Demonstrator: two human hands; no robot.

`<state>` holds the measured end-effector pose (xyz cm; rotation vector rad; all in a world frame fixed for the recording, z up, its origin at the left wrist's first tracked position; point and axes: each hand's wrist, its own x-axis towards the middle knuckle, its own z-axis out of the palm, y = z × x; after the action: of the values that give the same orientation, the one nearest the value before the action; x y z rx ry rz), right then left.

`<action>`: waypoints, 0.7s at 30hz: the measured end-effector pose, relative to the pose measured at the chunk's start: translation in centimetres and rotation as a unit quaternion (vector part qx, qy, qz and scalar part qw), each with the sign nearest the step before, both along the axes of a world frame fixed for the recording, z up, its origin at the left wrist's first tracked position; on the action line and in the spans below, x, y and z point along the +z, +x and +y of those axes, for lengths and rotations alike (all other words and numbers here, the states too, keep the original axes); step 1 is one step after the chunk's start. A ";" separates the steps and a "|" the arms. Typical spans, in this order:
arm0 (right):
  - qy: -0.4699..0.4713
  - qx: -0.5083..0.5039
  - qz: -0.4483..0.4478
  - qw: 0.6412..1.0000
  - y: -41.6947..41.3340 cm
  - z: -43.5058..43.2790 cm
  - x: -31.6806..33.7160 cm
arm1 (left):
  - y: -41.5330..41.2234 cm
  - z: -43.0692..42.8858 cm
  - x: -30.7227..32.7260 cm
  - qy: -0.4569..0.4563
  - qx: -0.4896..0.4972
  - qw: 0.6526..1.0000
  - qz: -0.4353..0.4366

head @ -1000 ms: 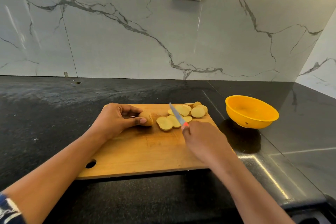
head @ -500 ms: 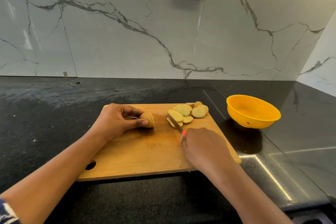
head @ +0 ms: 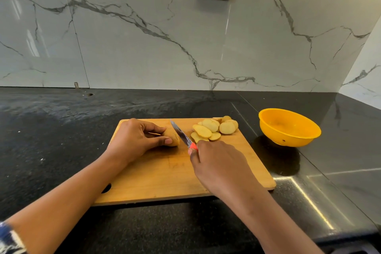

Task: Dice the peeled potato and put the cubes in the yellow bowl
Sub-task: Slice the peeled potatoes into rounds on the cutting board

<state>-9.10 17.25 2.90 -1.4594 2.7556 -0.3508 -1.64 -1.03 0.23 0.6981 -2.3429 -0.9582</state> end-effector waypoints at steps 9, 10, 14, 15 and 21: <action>0.051 0.010 0.038 0.998 0.4 -1.2 0.3 | 0.1 0.3 0.1 -0.007 0.005 1.000 0.012; 0.049 0.014 0.041 0.998 0.4 -1.3 0.3 | 0.1 0.3 0.1 -0.007 0.007 1.000 0.013; 0.064 0.023 0.041 0.997 0.7 -1.6 0.4 | 0.1 0.3 0.2 -0.007 0.009 1.000 0.011; 0.068 0.022 0.038 0.997 0.7 -1.7 0.5 | 0.1 0.3 0.2 -0.009 0.009 1.000 0.010; 0.105 0.022 0.029 0.994 1.1 -2.5 1.3 | 0.0 0.3 0.1 -0.018 0.010 1.000 0.018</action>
<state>-7.98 14.78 4.25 -1.4957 2.7001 -0.0167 -1.61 -0.70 0.31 0.6831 -2.3125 -0.9112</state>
